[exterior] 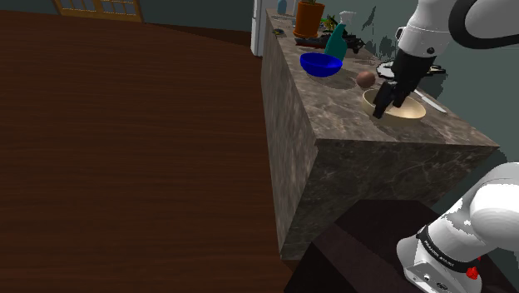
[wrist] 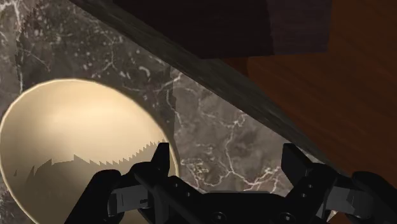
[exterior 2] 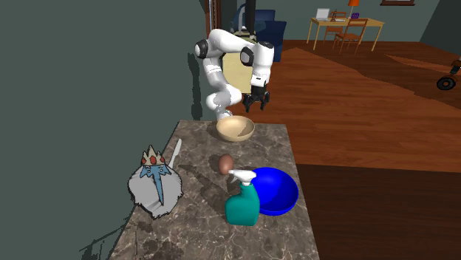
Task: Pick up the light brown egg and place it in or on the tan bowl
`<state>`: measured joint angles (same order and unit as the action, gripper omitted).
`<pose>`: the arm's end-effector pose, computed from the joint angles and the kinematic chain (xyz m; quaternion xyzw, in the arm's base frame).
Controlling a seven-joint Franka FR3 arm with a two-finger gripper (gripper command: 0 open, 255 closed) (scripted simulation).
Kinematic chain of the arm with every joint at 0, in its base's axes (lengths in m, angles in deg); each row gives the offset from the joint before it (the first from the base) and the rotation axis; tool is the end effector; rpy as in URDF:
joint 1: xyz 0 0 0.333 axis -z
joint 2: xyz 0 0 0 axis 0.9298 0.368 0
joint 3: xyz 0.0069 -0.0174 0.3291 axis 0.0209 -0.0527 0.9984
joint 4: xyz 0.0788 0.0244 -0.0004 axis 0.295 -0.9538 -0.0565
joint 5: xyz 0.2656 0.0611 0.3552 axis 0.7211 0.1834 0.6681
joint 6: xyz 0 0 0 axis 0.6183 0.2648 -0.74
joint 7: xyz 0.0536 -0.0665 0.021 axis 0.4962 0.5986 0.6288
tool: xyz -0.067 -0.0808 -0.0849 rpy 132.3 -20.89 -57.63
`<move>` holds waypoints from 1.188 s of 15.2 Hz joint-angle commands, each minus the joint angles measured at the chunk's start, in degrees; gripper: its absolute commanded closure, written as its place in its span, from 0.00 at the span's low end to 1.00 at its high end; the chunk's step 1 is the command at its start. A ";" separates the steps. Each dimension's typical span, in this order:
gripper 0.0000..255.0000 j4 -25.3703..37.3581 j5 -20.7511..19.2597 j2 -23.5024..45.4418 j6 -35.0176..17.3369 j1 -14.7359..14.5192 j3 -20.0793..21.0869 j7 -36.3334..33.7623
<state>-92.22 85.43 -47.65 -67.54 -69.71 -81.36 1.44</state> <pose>0.3598 0.0309 0.5295 0.9982 -0.0295 -0.0005 0.0518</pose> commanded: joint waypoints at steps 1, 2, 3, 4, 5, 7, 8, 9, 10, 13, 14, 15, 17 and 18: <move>0.00 0.00 0.00 0.00 0.00 0.00 0.00 0.00; 0.00 0.43 -0.98 1.27 -0.94 0.61 -0.74 0.78; 0.00 0.92 -1.94 2.58 -1.87 1.22 -1.46 1.54; 0.00 1.47 -2.87 3.93 -2.80 1.81 -2.17 2.28; 0.00 2.08 -3.77 5.32 -3.71 2.38 -2.88 2.99; 0.00 3.49 -5.48 8.18 -5.48 3.46 -4.27 4.35; 0.00 4.29 -6.28 9.65 -6.33 3.99 -4.94 5.01; 0.00 5.15 -7.05 11.14 -7.17 4.50 -5.59 5.66; 0.00 6.07 -7.78 12.66 -7.98 4.99 -6.24 6.29; 0.00 9.18 -9.74 17.34 -10.23 6.36 -8.12 8.13; 0.00 10.33 -10.32 18.94 -10.92 6.78 -8.73 8.73; 0.00 11.54 -10.85 20.55 -11.58 7.19 -9.32 9.32; 0.00 14.14 -11.79 23.81 -12.79 7.97 -10.48 10.52; 0.00 15.52 -12.19 25.46 -13.35 8.34 -11.05 11.11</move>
<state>-78.46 73.68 -24.46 -80.08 -61.73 -91.84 11.99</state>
